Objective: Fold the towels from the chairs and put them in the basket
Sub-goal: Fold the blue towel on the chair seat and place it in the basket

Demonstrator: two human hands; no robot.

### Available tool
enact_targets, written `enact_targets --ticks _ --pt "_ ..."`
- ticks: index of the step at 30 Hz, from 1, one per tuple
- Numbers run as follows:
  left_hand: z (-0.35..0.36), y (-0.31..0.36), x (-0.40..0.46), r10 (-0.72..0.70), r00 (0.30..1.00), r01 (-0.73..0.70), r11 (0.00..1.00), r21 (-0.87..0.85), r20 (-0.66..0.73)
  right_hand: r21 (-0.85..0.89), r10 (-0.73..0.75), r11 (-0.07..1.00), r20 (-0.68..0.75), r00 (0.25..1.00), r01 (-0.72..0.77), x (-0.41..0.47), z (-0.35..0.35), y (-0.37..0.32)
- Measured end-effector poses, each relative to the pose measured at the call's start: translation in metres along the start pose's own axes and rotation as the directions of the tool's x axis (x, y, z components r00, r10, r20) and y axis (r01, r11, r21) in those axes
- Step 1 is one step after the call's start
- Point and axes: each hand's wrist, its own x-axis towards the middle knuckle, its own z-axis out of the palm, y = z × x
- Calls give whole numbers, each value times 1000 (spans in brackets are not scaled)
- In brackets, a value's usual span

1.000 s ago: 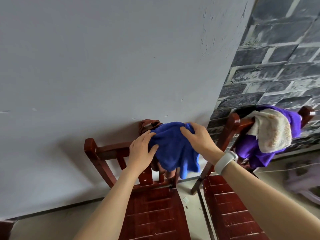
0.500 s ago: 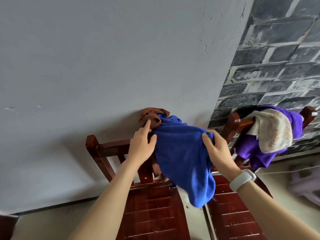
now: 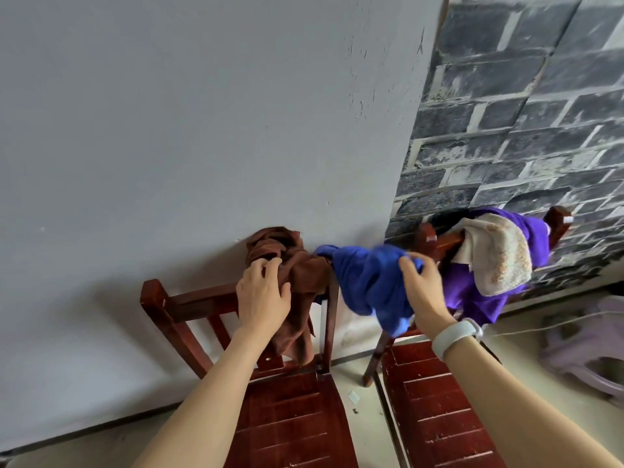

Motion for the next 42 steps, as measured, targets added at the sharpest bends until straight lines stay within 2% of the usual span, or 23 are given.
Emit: enact_targets --ticks 3,5,7,9,10,12,16,17,19,21,22,23,24,26,27,29,31,32,33,34,37,40,42 --pt "5 8 -4 134 989 -141 984 110 69 -237 195 964 316 929 -122 -7 9 18" --pt "11 10 -3 142 969 -176 971 160 202 -507 309 860 441 843 -50 -7 16 19" --pt "16 13 -2 96 954 -155 969 190 285 -674 287 730 455 843 115 -2 19 8" --pt "17 16 0 64 946 -133 970 201 319 -735 184 660 358 915 155 5 9 -10" --pt "17 17 0 51 944 -122 972 200 326 -736 127 664 286 950 133 10 0 -19" --pt "15 19 3 35 944 -103 976 193 329 -668 17 741 132 991 76 19 -23 -33" --pt "10 31 6 -16 939 -52 981 188 343 -427 -183 897 -128 975 112 32 -62 -48" --pt "7 37 5 -29 945 -31 984 178 325 -378 -212 914 -133 968 148 34 -69 -49" --pt "1 50 3 -1 978 -20 995 96 210 -272 -224 940 -32 974 207 33 -76 -50" --pt "-4 67 -2 105 994 -99 985 -144 29 -153 -207 962 140 968 227 27 -78 -48" --pt "-5 77 -6 138 990 -135 942 -308 -12 -113 -201 967 207 957 228 21 -78 -46" --pt "-7 87 -12 149 989 -128 879 -460 10 -79 -186 974 255 949 213 15 -79 -43" --pt "-7 99 -18 141 986 -63 814 -577 90 -42 -155 984 287 945 174 9 -81 -39" --pt "-4 120 -33 66 930 218 695 -685 363 62 -87 996 324 942 71 -2 -85 -30" --pt "-1 130 -39 7 859 391 636 -665 512 117 -66 993 340 938 28 -7 -89 -26" --pt "9 139 -53 -71 658 686 468 -557 750 188 -55 982 381 923 -20 -14 -95 -17" --pt "18 138 -64 -45 483 870 144 -472 875 224 -46 973 442 896 -61 -19 -101 -7" --pt "22 136 -71 -38 459 888 12 -459 888 225 -28 970 468 883 -88 -22 -104 -1" --pt "27 133 -76 -65 491 869 -45 -494 869 213 -7 971 488 873 -111 -24 -107 6" --pt "30 129 -80 -125 557 828 1 -561 821 180 16 976 503 864 -123 -26 -109 14" --pt "28 118 -86 -283 767 639 271 -719 575 -58 116 993 510 852 -100 -31 -117 41" --pt "15 99 -89 -280 866 499 427 -754 414 -306 209 951 545 812 -39 -36 -128 68" --pt "6 84 -92 -203 902 428 542 -723 381 -423 346 902 581 737 -90 -42 -131 84"
